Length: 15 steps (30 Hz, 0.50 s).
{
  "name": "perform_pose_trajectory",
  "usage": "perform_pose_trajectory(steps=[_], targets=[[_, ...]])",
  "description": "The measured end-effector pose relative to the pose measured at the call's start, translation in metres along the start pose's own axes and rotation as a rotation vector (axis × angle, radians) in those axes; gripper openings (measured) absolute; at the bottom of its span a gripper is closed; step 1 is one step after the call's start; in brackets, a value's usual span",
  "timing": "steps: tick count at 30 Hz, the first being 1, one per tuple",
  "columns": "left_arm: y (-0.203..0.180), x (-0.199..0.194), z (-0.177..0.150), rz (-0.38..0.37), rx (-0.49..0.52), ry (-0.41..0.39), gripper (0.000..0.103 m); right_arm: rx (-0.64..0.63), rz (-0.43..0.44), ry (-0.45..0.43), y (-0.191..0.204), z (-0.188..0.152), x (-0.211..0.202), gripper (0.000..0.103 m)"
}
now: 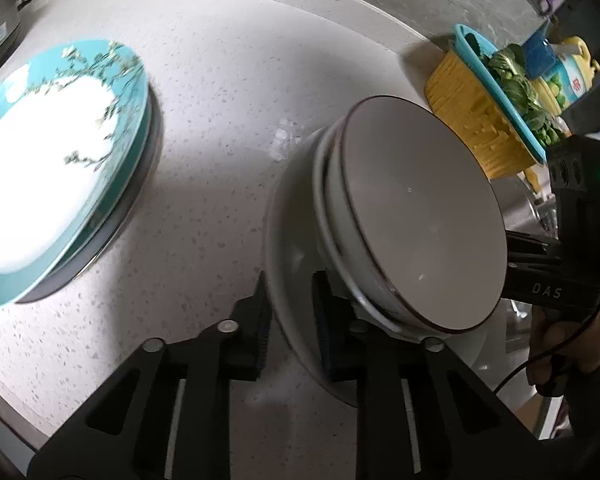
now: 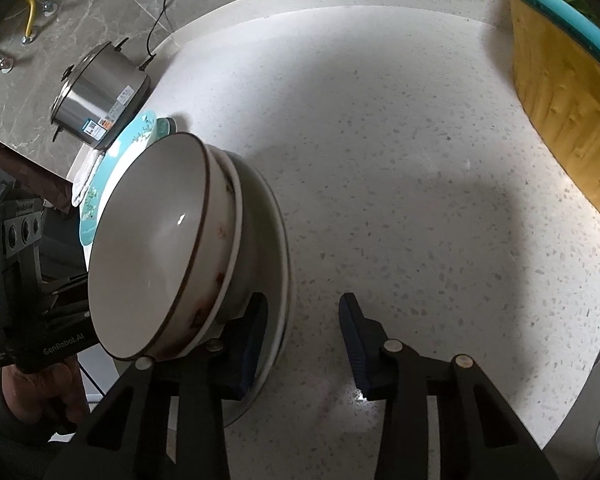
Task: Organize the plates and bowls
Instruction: 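Close both grippers on the large white bowl's rim, then carry the nested bowls with both grippers onto the teal plate stack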
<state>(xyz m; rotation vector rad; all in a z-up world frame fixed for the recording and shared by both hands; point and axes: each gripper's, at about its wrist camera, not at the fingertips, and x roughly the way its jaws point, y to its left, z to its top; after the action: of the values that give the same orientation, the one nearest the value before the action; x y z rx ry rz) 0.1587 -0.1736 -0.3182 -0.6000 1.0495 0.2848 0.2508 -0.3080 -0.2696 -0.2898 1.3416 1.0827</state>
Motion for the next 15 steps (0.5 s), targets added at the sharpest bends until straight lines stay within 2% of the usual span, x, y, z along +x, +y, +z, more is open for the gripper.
perform_pose_trajectory(steps=[2,4,15], targets=[[-0.003,0.001,0.002,0.010,0.013,-0.002,0.016,-0.017,0.004,-0.007,0.005,0.001,-0.001,0.025],[-0.005,0.001,0.004,0.016,0.018,-0.004,0.016,-0.037,-0.015,-0.012,0.012,0.003,0.000,0.018],[-0.007,-0.001,-0.001,0.035,0.016,0.002,0.014,0.004,-0.054,0.003,0.013,0.003,-0.001,0.016]])
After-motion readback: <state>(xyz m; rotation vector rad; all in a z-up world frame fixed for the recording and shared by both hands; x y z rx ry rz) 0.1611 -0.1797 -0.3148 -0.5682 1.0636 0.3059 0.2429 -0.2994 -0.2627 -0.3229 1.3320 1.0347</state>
